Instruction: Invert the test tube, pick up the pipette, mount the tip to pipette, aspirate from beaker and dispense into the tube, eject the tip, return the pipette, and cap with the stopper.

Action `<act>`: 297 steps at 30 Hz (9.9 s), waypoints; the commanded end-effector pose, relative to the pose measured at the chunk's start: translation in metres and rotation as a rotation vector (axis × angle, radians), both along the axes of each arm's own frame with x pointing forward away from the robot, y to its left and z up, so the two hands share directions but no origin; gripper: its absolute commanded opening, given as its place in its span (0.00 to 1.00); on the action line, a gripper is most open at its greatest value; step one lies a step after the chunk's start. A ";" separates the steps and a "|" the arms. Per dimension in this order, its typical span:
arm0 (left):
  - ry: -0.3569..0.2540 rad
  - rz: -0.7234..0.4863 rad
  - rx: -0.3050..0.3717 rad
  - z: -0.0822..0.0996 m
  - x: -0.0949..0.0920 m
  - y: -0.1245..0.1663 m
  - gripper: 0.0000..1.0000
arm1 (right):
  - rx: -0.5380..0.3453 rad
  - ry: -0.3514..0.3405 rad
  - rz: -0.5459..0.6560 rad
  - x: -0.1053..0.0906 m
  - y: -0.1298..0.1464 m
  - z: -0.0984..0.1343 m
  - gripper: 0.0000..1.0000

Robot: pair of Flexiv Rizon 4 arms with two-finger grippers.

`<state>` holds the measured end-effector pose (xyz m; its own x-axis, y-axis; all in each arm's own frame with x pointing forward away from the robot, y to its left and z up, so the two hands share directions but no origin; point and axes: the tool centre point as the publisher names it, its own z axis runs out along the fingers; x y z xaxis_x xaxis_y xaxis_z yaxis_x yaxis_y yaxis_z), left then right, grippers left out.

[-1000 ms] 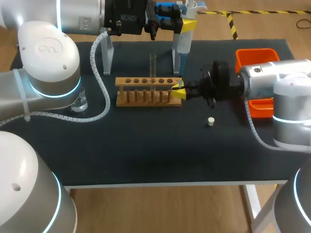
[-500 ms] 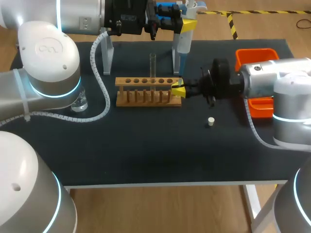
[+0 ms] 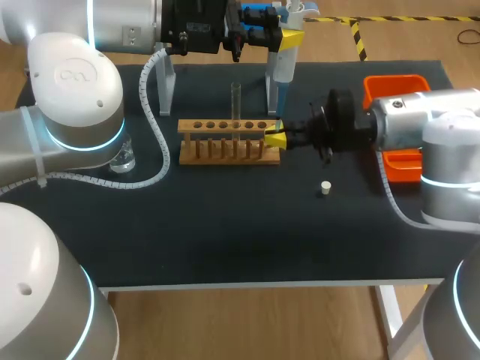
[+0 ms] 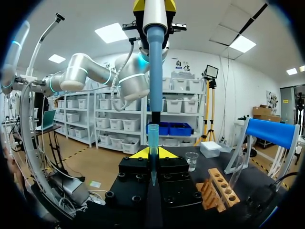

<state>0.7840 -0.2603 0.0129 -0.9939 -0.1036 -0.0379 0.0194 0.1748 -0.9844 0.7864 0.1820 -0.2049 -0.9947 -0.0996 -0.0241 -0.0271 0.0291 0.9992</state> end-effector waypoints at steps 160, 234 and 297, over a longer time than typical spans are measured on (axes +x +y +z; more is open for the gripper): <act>-0.024 0.129 0.057 -0.011 0.024 0.075 0.00 | -0.081 -0.019 -0.066 -0.065 -0.159 -0.035 1.00; -0.055 0.539 -0.003 -0.097 0.121 0.319 0.00 | -0.081 -0.019 -0.066 -0.065 -0.159 -0.035 1.00; -0.055 0.539 -0.003 -0.097 0.121 0.319 0.00 | -0.442 0.048 -0.344 -0.001 0.111 -0.081 1.00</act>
<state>0.9043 0.0597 -0.0836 -0.7987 -0.5957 -0.0854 -0.0242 0.1735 -0.9845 0.7764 0.2569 -0.2726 -0.9725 0.2330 -0.0047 0.0939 0.4103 0.9071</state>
